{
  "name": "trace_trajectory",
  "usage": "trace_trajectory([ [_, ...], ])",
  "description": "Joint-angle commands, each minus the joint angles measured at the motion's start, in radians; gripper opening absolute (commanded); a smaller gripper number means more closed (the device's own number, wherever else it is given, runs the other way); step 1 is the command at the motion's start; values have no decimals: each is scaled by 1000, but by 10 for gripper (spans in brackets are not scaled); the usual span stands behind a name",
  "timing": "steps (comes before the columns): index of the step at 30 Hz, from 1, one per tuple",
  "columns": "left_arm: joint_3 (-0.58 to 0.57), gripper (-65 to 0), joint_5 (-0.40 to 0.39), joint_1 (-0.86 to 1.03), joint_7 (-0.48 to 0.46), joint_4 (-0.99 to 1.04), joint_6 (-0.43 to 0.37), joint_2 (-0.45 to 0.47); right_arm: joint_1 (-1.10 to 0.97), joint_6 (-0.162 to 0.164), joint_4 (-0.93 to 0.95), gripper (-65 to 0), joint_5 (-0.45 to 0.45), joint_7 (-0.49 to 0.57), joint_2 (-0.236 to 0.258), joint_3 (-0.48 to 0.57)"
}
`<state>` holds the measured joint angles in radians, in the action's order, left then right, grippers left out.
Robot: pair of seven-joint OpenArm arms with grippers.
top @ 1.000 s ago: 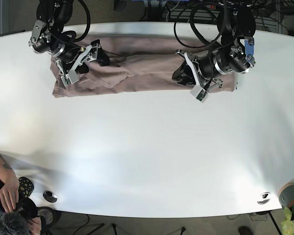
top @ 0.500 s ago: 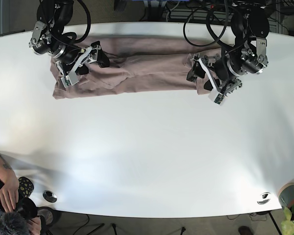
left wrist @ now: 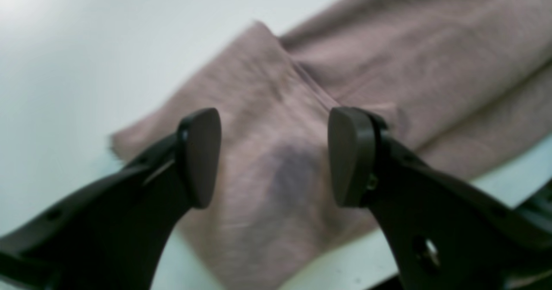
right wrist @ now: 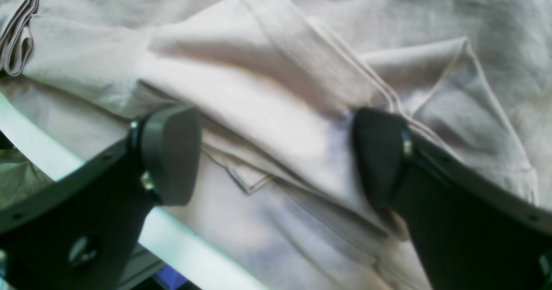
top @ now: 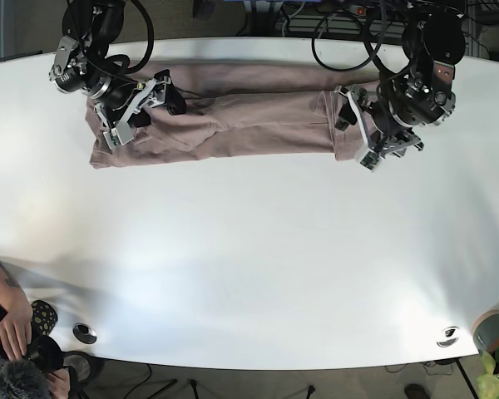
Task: Fold the T-shirt properly
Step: 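Move the left gripper inward and grasp the strip's end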
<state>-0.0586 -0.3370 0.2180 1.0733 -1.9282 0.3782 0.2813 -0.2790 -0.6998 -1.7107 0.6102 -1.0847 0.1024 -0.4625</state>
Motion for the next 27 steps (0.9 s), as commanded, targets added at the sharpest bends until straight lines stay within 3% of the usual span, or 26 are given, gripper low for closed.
trace_trajectory([
  [1, -39, -282, -15, -2, -12, -20, 43, 22, 4, 2, -7, -119, -2, -9, 6, 0],
  [5, -50, -283, -12, -2, -12, -20, 106, -12, 4, 2, -7, -119, -2, -9, 4, 0],
  [15, -54, -283, -7, 19, -11, -15, 74, -11, 4, 2, -7, -119, -3, -9, 6, 0],
  [27, -48, -283, -6, 39, -11, -12, 74, 57, 2, 2, -7, -119, -3, -9, 4, 0],
])
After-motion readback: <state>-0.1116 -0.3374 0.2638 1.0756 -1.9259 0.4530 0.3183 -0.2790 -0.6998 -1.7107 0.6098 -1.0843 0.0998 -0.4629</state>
